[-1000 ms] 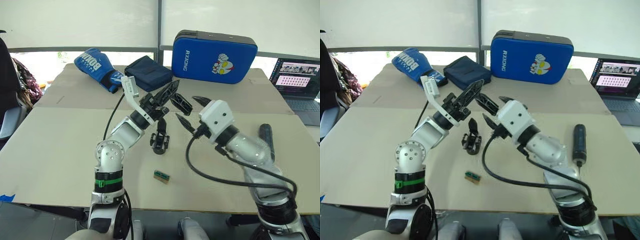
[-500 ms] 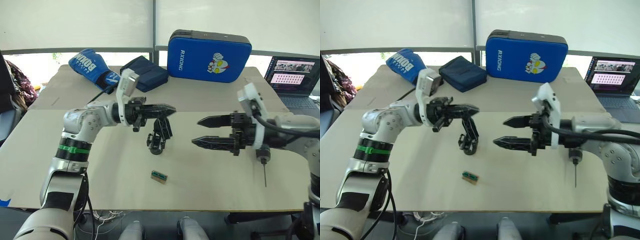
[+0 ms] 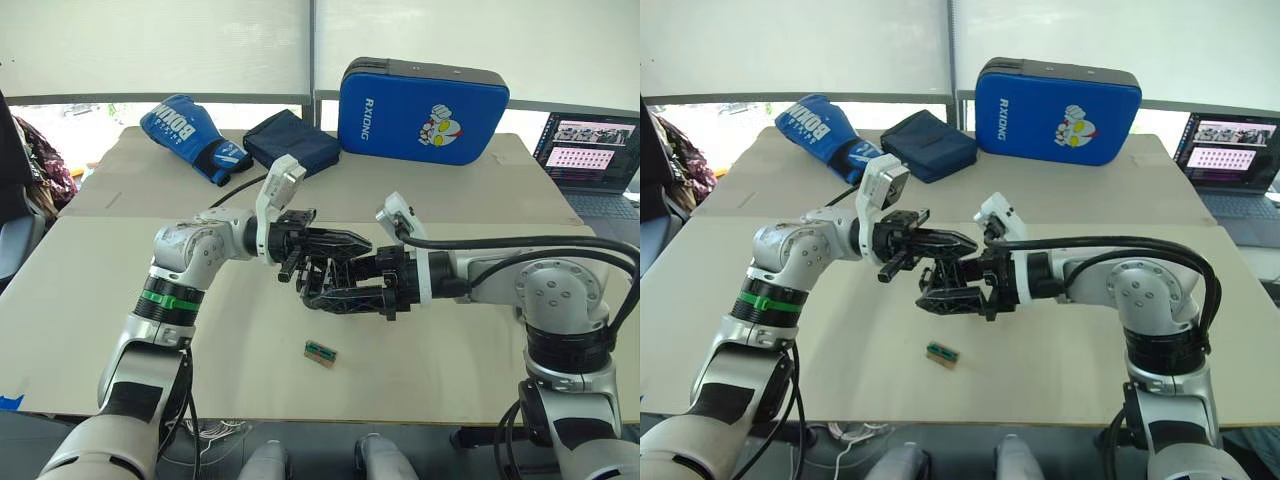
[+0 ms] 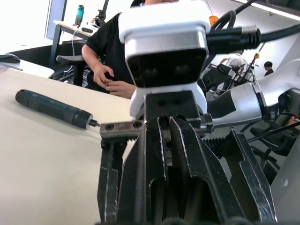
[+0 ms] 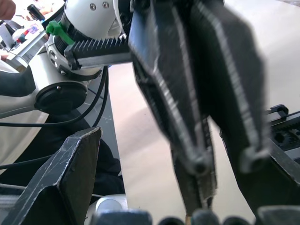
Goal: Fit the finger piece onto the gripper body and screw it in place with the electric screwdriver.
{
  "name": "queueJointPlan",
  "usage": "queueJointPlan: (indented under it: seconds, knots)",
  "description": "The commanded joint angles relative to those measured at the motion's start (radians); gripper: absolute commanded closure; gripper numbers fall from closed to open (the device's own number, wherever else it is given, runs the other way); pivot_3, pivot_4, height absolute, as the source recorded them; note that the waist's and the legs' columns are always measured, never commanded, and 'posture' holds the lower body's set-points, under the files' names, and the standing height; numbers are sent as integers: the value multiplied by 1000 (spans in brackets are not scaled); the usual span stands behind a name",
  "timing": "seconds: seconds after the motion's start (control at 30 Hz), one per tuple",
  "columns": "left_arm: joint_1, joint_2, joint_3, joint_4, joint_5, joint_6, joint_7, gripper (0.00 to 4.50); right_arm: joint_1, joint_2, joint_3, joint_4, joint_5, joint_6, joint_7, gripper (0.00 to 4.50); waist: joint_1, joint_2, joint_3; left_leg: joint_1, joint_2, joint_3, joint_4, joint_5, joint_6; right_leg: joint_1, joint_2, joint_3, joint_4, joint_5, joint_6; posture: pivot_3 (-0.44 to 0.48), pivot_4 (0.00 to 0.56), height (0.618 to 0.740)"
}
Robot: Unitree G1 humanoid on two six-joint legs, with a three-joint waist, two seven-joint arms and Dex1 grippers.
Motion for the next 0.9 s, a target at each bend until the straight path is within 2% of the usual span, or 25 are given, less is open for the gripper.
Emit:
queueJointPlan:
  seconds: [0.03, 0.2, 0.33, 0.6, 0.63, 0.77, 0.83, 0.87, 0.9]
  knots:
    - [14, 20, 3, -45, 15, -4, -20, 4500, -21, -28, -15, -25, 21, 9, 15, 34, -2, 0, 0, 0, 0, 0, 0, 0, 0, 0, 0, 0, 0, 0, 0, 0, 150, 740]
    - [29, 20, 16, -73, 10, 14, -5, 4500, -11, -41, -1, -29, 17, 3, 21, 34, -3, 0, 0, 0, 0, 0, 0, 0, 0, 0, 0, 0, 0, 0, 0, 0, 150, 740]
    - [40, 20, 19, -86, 13, 21, 7, 4500, -7, -28, 5, -26, 12, 0, 12, 1146, -4, 0, 0, 0, 0, 0, 0, 0, 0, 0, 0, 0, 0, 0, 0, 0, 150, 740]
    - [49, 14, 36, -103, -8, 48, 29, 4500, 14, -44, 23, -42, 26, 14, 32, 4019, -4, 0, 0, 0, 0, 0, 0, 0, 0, 0, 0, 0, 0, 0, 0, 0, 150, 740]
    - [48, 17, 37, -104, -12, 51, 22, 4500, 19, -49, 24, -46, 27, 13, 37, 4141, -4, 0, 0, 0, 0, 0, 0, 0, 0, 0, 0, 0, 0, 0, 0, 0, 150, 740]
    - [38, 22, 68, -105, -58, 87, 7, 4500, 40, -63, 19, -63, 23, -11, 56, 4138, -4, 0, 0, 0, 0, 0, 0, 0, 0, 0, 0, 0, 0, 0, 0, 0, 150, 740]
    - [34, 30, 92, -103, -66, 88, 18, 3677, 57, -70, 0, -79, 30, -39, 75, 4139, -4, 0, 0, 0, 0, 0, 0, 0, 0, 0, 0, 0, 0, 0, 0, 0, 150, 740]
    - [32, 34, 102, -98, -63, 82, 28, 3463, 64, -73, -8, -87, 34, -52, 82, 4139, -4, 0, 0, 0, 0, 0, 0, 0, 0, 0, 0, 0, 0, 0, 0, 0, 150, 740]
    - [32, 37, 108, -96, -60, 79, 35, 2989, 69, -74, -11, -92, 34, -61, 87, 4139, -5, 0, 0, 0, 0, 0, 0, 0, 0, 0, 0, 0, 0, 0, 0, 0, 150, 740]
